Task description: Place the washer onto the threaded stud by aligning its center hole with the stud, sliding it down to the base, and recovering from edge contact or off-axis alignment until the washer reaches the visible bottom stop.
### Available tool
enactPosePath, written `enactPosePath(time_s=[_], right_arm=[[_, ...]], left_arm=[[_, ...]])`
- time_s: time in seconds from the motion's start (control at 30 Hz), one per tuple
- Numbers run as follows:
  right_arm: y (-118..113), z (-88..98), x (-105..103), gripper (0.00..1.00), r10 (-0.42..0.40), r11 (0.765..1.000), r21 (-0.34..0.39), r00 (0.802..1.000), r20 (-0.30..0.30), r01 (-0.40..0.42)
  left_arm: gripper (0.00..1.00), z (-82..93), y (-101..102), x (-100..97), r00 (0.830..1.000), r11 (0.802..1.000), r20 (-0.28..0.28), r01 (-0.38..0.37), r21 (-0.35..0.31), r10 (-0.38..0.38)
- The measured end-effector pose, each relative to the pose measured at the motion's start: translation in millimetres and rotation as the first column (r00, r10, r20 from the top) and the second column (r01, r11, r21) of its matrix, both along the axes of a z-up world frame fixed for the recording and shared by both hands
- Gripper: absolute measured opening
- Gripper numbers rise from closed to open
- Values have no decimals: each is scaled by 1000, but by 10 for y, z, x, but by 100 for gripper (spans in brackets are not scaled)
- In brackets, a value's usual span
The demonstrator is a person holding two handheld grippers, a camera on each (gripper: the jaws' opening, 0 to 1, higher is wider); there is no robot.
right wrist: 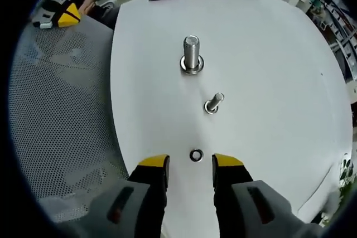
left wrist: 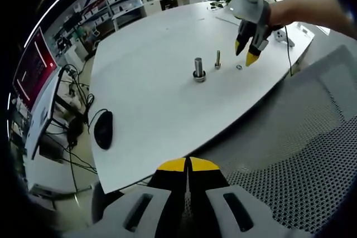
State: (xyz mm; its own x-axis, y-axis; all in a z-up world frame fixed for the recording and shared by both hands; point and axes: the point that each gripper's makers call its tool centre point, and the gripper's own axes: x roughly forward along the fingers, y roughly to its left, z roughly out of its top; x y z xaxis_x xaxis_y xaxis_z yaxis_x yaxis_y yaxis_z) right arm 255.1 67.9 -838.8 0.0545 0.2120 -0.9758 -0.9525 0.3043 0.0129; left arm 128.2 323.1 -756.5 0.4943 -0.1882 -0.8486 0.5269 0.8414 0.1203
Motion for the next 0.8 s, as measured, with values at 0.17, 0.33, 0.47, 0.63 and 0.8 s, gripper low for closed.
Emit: enactPosePath(time_s=[0.17,0.33,0.47,0.63,0.8], right_arm=[[-23,-111,-14,33,23,999,-25,999,-31,-24],[-26,-180,-25,33,30,999,-34,998,-59,-32],[-9,-222,5,33,32,999,-34,997,-65,-34],[13,-240,40,31,35,999,-31,998,-59,-37],[-4,-309,99,27,139,989,-48,990,-23,-140]], left_arm=[[0,-3,2,0,1000,1000,-2,1,2,-1],[0,-5,7,3,1000,1000,-1,-4,3,4],[0,-4,8,2,1000,1000,0,-6,3,6],[0,-2,11,7,1000,1000,0,-7,3,7],[0,-3,12,9,1000,1000,0,-7,3,7]])
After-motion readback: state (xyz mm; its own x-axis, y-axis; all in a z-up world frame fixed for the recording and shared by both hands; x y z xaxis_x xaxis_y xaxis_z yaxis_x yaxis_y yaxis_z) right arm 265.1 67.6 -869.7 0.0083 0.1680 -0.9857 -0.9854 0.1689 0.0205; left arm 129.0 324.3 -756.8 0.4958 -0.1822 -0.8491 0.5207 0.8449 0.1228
